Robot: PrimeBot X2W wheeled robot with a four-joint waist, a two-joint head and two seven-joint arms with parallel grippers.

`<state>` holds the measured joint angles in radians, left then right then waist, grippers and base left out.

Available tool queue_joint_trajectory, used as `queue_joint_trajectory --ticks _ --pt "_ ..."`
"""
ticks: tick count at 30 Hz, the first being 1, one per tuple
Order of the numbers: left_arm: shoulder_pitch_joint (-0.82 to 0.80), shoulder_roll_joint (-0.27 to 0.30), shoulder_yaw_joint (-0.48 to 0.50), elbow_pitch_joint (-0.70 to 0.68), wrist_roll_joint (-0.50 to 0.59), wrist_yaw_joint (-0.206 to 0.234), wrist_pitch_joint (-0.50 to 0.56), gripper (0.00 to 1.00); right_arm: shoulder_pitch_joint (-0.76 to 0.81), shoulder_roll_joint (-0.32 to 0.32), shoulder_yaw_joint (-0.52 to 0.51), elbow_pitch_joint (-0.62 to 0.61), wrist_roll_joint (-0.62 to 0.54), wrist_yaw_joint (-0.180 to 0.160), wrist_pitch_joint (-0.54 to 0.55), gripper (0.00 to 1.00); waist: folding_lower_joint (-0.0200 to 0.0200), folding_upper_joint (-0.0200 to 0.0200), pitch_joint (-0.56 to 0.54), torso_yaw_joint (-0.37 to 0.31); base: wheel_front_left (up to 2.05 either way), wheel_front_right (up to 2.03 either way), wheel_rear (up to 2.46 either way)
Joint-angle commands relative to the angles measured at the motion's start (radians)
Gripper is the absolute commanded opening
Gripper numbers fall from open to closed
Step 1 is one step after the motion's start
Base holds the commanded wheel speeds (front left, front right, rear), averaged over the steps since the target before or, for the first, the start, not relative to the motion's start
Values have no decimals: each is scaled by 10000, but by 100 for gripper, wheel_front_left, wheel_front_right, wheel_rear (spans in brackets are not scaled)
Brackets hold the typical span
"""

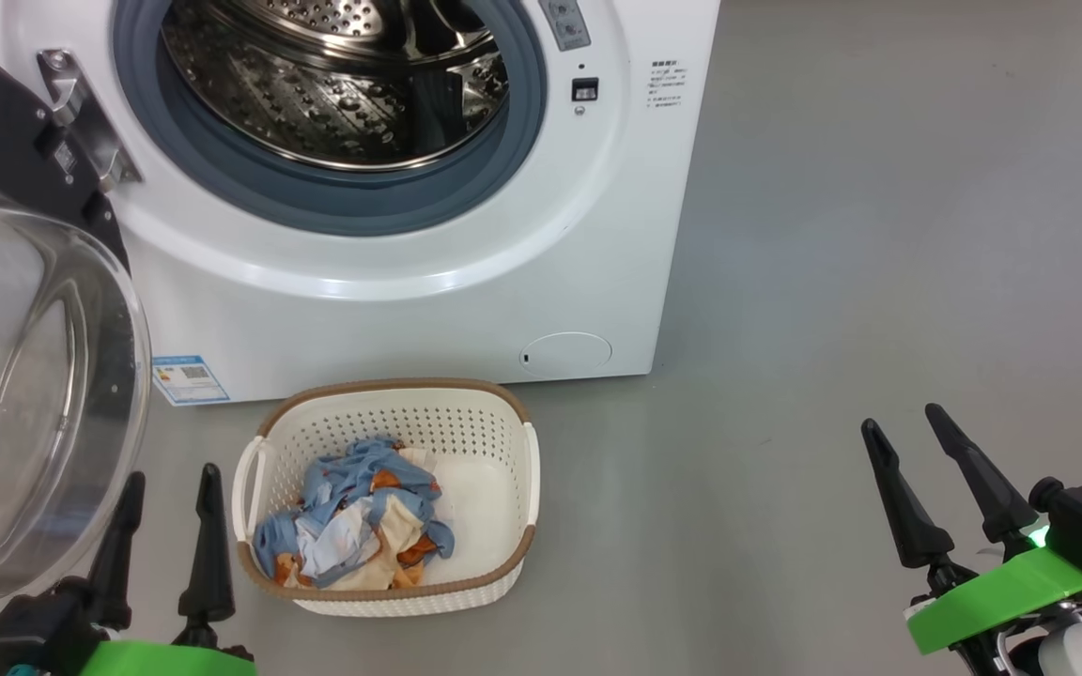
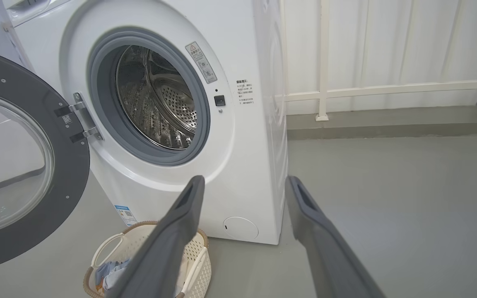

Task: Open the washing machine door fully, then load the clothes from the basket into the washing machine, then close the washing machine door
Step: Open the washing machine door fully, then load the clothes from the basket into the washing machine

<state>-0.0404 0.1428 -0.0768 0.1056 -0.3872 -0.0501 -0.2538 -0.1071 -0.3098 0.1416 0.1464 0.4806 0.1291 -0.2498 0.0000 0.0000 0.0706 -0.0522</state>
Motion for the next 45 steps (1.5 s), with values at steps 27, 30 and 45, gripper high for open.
queue_joint_trajectory --ticks 27,30,45 --pt "-204 -464 975 151 1293 -642 -80 100 -38 -141 -149 -362 -196 16 -120 100 0 0 -23 36 0 0 0" --pt "-197 -488 1016 170 1321 -672 -80 100 -27 -145 -104 -338 -179 16 -120 100 0 0 -57 23 0 0 0" --pt "-311 -567 1105 310 1482 -746 -80 100 -68 -162 -110 -346 -150 16 -120 100 0 0 4 32 9 -9 0"
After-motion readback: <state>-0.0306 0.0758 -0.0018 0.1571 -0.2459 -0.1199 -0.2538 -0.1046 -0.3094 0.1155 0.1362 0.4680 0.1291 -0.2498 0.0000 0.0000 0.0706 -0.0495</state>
